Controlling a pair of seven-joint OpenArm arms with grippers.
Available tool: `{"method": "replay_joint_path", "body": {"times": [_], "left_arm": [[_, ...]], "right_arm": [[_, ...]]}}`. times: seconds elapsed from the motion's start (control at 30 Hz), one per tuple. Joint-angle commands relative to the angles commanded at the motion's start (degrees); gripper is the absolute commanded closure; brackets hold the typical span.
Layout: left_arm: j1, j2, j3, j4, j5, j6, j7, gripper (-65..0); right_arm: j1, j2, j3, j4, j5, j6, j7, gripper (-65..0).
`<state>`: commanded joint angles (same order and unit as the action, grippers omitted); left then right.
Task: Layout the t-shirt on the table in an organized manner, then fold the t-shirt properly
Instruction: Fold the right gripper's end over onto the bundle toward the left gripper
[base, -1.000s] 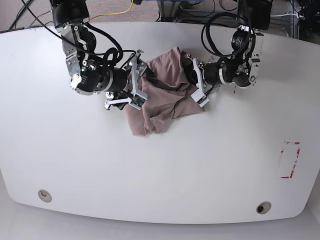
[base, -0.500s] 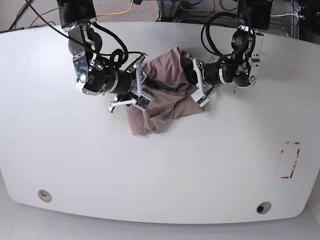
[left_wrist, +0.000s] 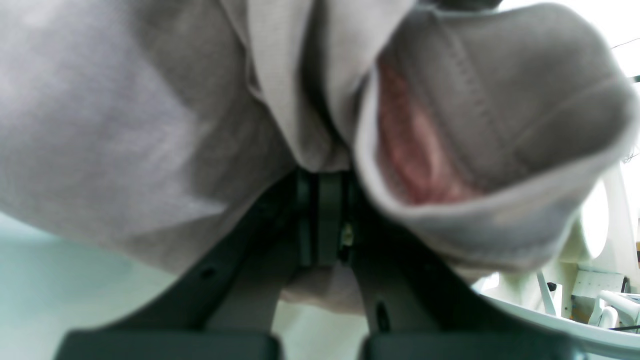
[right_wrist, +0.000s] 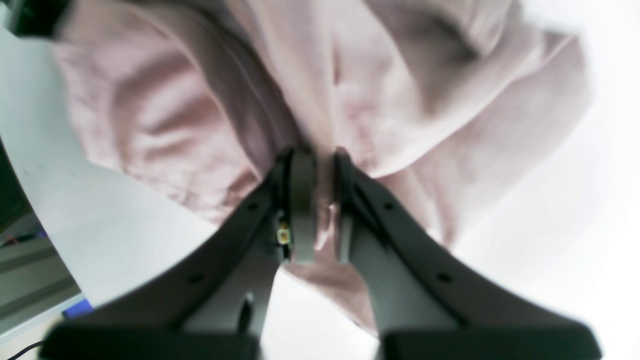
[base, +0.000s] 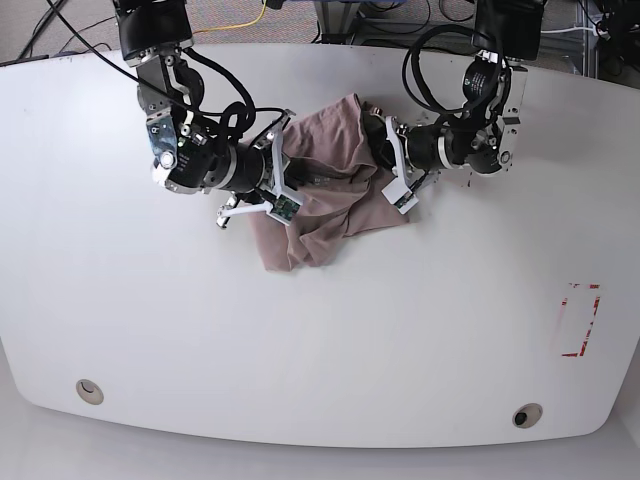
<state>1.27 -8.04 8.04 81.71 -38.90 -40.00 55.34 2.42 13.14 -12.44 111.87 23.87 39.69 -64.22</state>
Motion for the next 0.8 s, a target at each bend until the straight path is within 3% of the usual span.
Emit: {"method": "replay_joint_path", "body": {"times": [0.47, 0.6, 0.8], "left_arm": [[0.18, 0.09, 0.0, 0.97, -0.09, 0.0, 0.0, 0.0], [0.26, -0.18, -0.18, 4.04, -2.55, 0.0, 0.18, 0.0], [0.44, -2.99, -2.55, 7.38, -7.91, 0.0, 0.26, 0.0]], "right_arm": [[7.21, -6.51, -3.78, 0.09, 0.0, 0.18, -1.93, -5.4], [8.88, -8.7, -4.13, 0.0, -0.09, 0.18, -1.93, -5.4], [11.08, -9.85, -5.71, -1.32, -0.18, 0.18, -1.93, -5.4]]}}
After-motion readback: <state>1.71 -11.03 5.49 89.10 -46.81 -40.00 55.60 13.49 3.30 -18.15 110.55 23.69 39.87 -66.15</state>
